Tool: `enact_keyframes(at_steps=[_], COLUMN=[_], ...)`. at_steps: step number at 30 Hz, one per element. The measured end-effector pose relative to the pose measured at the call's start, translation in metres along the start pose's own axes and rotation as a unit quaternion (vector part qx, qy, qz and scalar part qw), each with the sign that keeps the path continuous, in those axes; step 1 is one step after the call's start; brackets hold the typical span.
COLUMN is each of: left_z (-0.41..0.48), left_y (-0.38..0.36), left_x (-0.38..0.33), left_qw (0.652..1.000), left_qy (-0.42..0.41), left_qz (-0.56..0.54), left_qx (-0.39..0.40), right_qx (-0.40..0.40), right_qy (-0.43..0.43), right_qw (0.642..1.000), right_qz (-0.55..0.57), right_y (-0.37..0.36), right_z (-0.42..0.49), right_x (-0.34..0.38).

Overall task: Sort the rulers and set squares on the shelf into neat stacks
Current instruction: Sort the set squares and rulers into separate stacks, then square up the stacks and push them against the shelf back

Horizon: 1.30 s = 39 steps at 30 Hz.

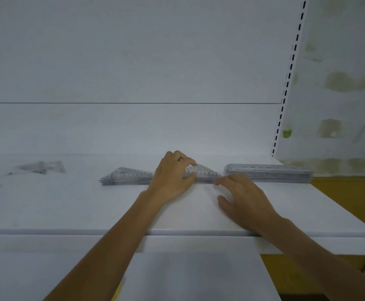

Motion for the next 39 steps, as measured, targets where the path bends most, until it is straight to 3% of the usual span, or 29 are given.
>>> enact_keyframes(at_steps=[7,20,29,36,39], left_z=[-0.053,-0.158,-0.244,-0.238,-0.233], left_y=[0.06,0.203,0.272,0.256,0.241], left_x=[0.046,0.239,0.367,0.39,0.389], left_qw=[0.999,0.992,0.977,0.979,0.976], left_qy=[-0.001,0.089,0.194,0.193,0.192], left_qz=[0.023,0.077,0.089,0.04,0.026], left_qx=[-0.027,-0.053,0.006,0.044,0.1], right_qx=[-0.039,-0.056,0.062,0.146,0.173], right_qy=[0.086,0.16,0.03,0.004,0.025], right_qw=[0.995,0.983,0.988,0.985,0.981], right_qz=[0.043,0.073,0.137,0.096,0.086], right_y=[-0.005,-0.081,-0.159,-0.207,-0.218], right_z=[0.02,0.108,0.169,0.192,0.201], right_x=[0.078,0.304,0.36,0.379,0.393])
Point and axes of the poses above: each hand's wrist, its own z-axis towards the middle knuckle, its own y-axis out of the back of the hand, x = y × z, the point moved 7 cm from there along z, towards the middle knuckle, and after that the axes turned 9 degrees about -y, right-handed, at the moved point
